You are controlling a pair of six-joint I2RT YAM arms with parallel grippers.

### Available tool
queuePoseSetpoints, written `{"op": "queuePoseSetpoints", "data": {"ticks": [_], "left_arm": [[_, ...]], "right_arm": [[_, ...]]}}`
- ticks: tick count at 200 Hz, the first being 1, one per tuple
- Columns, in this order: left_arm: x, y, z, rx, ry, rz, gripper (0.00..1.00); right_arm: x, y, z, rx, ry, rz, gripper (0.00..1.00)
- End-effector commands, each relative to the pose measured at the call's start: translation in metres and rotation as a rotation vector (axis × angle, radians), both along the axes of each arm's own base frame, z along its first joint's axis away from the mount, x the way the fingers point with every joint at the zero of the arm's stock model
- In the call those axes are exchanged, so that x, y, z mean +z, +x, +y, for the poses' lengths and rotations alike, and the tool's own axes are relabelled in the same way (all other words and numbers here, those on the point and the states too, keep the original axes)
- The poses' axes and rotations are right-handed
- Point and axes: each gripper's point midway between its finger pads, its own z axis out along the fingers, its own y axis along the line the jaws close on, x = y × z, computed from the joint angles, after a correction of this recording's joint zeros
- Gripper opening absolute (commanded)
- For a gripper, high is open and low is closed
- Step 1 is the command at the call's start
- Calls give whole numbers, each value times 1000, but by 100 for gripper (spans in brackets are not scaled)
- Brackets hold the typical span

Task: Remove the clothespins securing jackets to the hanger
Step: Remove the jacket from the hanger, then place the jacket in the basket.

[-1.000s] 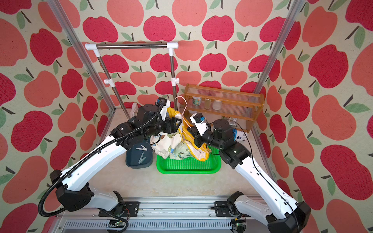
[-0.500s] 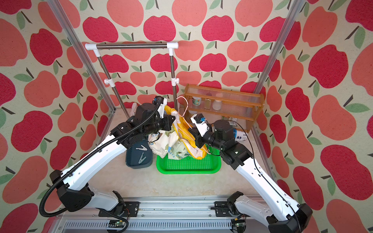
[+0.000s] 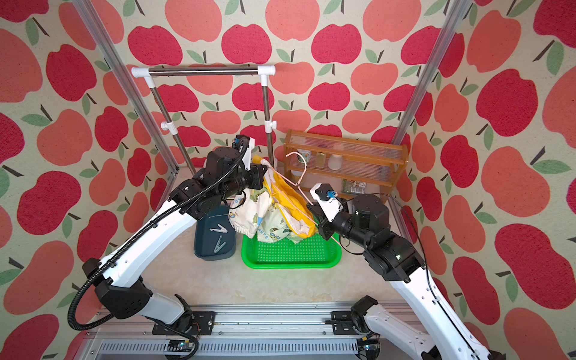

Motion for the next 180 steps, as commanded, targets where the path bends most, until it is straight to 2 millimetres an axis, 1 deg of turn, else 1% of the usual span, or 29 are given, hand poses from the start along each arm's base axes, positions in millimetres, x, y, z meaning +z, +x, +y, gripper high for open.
{"op": "queuePoseSetpoints", "data": {"ticks": [1, 19, 30, 40, 62, 80, 93, 111, 126, 140, 156, 164, 169, 180], "left_arm": [[21, 14, 10, 46, 26, -76, 0], [26, 18, 8, 44, 33, -89, 0], [31, 15, 3, 20, 20, -95, 0], [36, 10, 0, -3, 8, -100, 0], [48, -15, -14, -81, 2, -123, 0], [54, -44, -27, -144, 31, -144, 0], [56, -67, -38, -210, 34, -146, 0], [53, -94, -50, -278, 33, -131, 0], [47, -111, -56, -308, 39, -112, 0], [45, -126, -63, -339, 24, -101, 0], [42, -144, -76, -399, -14, -85, 0], [37, -150, -82, -414, -18, -66, 0], [30, -151, -85, -417, -10, -48, 0], [14, -149, -86, -392, 20, -4, 0]], "right_arm": [[6, -14, -30, -72, -59, -32, 0], [10, -16, -44, -132, -58, -58, 0], [13, -14, -53, -174, -58, -83, 0], [16, -8, -62, -233, -70, -110, 0], [25, 7, -76, -344, -106, -171, 0], [37, 17, -83, -403, -109, -216, 0], [42, 23, -83, -415, -110, -235, 0], [43, 34, -79, -415, -119, -230, 0], [41, 43, -75, -411, -133, -222, 0], [41, 50, -75, -420, -125, -216, 0], [43, 55, -78, -431, -105, -212, 0], [43, 56, -79, -432, -96, -208, 0], [43, 57, -80, -433, -89, -205, 0], [42, 58, -81, -431, -77, -193, 0]]}}
